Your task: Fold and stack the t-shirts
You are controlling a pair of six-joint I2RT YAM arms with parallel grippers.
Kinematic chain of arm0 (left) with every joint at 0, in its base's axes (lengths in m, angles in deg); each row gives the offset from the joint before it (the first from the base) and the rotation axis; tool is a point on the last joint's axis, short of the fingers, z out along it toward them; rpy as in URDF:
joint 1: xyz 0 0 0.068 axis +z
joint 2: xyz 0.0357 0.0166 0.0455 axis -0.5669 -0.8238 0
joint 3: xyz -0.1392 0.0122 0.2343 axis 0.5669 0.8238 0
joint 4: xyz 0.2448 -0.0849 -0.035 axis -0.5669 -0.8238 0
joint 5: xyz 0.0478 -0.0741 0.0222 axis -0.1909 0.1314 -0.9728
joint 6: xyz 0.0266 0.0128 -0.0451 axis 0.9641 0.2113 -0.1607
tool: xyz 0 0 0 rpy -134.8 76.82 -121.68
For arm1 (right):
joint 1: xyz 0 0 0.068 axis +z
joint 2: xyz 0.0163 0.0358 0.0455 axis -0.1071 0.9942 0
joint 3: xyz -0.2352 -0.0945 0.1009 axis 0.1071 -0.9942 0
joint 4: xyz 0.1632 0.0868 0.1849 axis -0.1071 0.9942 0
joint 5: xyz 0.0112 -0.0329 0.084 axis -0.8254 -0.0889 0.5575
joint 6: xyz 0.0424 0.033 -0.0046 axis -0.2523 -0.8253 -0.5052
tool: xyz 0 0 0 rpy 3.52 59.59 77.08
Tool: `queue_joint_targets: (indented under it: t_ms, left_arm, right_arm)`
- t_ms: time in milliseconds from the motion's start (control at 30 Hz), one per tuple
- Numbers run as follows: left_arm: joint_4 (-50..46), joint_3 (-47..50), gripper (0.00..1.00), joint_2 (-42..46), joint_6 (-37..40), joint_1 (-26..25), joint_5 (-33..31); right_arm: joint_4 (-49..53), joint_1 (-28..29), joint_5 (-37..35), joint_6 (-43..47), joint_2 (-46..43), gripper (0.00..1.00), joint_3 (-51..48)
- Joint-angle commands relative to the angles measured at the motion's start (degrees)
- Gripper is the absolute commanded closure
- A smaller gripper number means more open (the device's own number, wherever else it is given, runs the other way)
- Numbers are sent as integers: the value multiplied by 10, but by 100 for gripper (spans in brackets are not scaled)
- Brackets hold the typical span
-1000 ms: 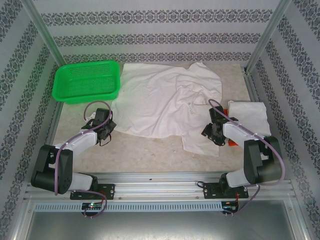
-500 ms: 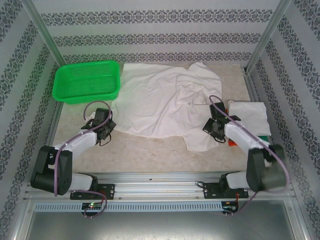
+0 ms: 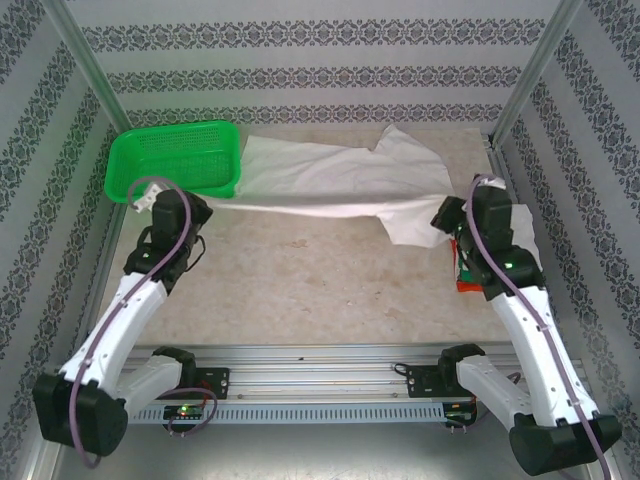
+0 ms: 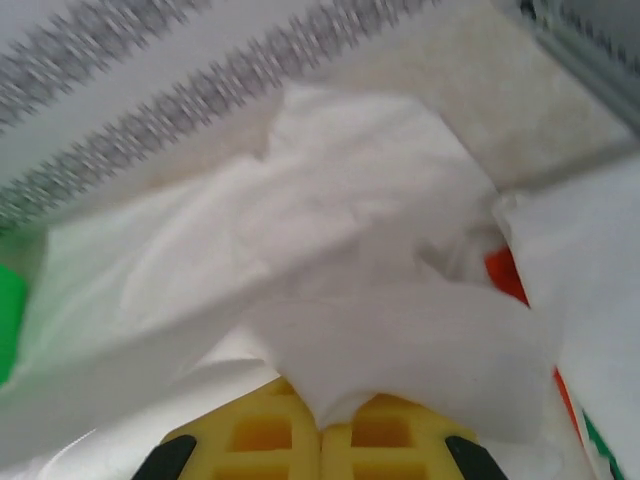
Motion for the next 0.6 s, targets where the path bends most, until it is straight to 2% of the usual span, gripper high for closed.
queue_joint_targets:
  t_ms: [0, 133, 267, 433, 567]
  left_arm:
    - [-55, -54, 100, 19, 45, 9, -29]
    - [-52, -97, 100, 21, 66, 8, -27]
    - [-40, -127, 100, -23, 85, 8, -24]
    - [-23, -191, 100, -133, 92, 9, 23]
    - [6, -227, 100, -228, 86, 8, 13]
  right_arm:
    - [26, -8, -6, 50, -10, 100, 61]
    - [59, -18, 28, 79, 27, 100, 136]
    - [61, -29, 56, 90, 74, 100, 170]
    - [46, -45, 80, 95, 152, 100, 210]
    - [3, -59, 93, 88, 228, 100, 229]
